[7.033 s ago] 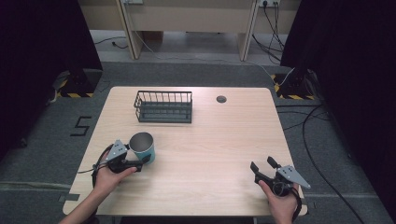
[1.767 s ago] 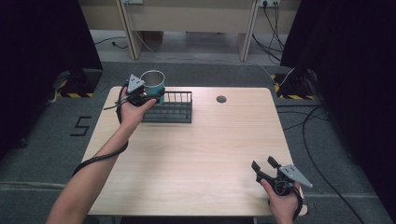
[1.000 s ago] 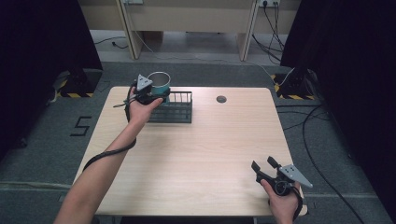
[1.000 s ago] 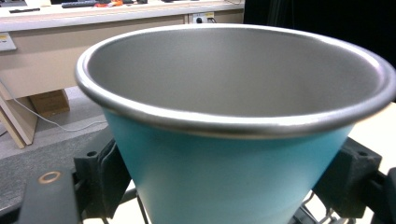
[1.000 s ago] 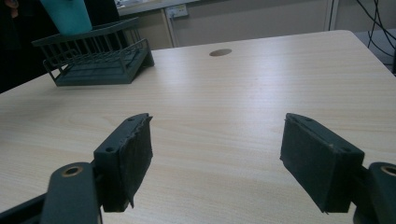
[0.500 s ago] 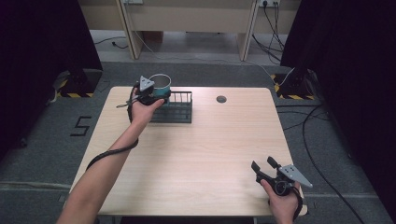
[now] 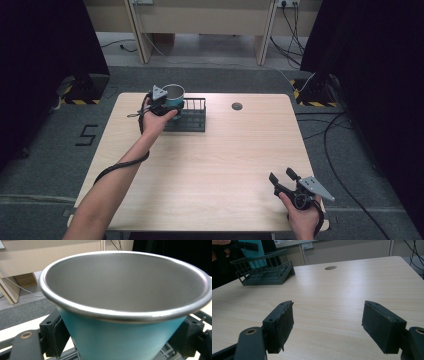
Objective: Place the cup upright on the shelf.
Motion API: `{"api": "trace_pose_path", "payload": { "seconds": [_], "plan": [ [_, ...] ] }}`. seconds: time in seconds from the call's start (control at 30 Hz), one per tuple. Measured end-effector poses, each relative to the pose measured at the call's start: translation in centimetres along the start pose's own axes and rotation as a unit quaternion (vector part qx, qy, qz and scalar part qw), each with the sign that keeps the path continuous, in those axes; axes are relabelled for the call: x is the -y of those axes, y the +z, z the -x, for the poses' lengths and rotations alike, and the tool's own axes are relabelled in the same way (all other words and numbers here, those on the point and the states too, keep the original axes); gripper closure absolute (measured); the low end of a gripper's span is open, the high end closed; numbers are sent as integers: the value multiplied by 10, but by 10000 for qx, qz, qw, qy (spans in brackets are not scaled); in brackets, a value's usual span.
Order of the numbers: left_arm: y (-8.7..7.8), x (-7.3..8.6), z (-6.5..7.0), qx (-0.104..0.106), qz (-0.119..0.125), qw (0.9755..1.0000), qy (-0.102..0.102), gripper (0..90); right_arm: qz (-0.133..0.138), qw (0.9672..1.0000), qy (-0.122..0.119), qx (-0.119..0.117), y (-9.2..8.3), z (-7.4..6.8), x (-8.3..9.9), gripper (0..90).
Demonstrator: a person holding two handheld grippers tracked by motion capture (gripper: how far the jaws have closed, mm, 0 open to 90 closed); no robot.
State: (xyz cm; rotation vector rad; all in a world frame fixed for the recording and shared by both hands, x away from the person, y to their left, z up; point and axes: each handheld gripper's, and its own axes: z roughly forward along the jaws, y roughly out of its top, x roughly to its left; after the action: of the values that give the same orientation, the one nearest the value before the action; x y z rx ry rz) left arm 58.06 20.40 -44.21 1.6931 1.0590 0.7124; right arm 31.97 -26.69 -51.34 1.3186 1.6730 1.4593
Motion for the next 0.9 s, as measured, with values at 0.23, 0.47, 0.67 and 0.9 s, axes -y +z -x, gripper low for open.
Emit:
{"api": "trace_pose_path", "payload": {
  "seconds": [0.23,0.47,0.67,0.9],
  "plan": [
    [1,6,-2,49,-94,9999,-82,163,-4,10000,-2,-1,0,0,0,261],
    [3,10,-2,77,-168,9997,-163,163,-3,10000,10,-9,0,0,0,261],
    [3,11,-2,86,-181,9997,-160,163,-3,10000,1,-10,0,0,0,261],
    [2,11,-2,139,-195,9996,-160,163,-11,10000,-12,-9,0,0,0,261]
  ]
}}
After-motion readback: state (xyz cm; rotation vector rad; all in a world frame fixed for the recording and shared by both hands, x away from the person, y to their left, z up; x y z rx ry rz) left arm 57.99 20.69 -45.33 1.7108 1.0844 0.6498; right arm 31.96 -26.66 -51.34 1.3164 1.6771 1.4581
